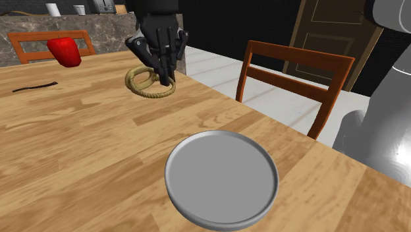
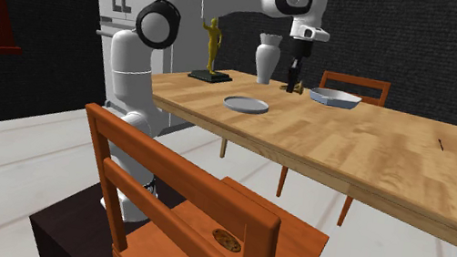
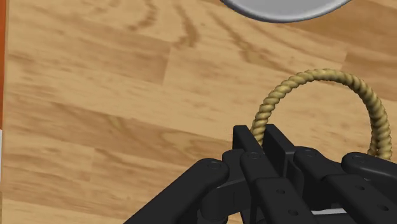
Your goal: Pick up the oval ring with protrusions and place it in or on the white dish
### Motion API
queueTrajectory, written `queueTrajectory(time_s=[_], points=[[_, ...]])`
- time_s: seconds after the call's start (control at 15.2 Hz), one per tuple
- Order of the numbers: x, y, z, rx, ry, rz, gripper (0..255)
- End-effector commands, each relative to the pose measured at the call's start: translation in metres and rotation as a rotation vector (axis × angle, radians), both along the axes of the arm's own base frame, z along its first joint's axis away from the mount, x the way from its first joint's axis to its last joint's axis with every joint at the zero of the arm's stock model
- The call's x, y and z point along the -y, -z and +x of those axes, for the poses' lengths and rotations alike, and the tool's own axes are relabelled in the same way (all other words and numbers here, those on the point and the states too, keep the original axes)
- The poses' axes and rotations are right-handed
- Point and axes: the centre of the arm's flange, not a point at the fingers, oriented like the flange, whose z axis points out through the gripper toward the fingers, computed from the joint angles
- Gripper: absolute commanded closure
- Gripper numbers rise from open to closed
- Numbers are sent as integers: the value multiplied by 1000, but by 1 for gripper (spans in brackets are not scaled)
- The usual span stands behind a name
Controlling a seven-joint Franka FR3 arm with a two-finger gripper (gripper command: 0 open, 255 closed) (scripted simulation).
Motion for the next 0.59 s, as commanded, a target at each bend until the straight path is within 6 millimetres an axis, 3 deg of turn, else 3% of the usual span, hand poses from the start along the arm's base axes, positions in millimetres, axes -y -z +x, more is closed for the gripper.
queueTrajectory(time_s=[0.0,0.53], points=[[3,1,-26,0,1,0,255],[5,4,-132,0,1,0,255]])
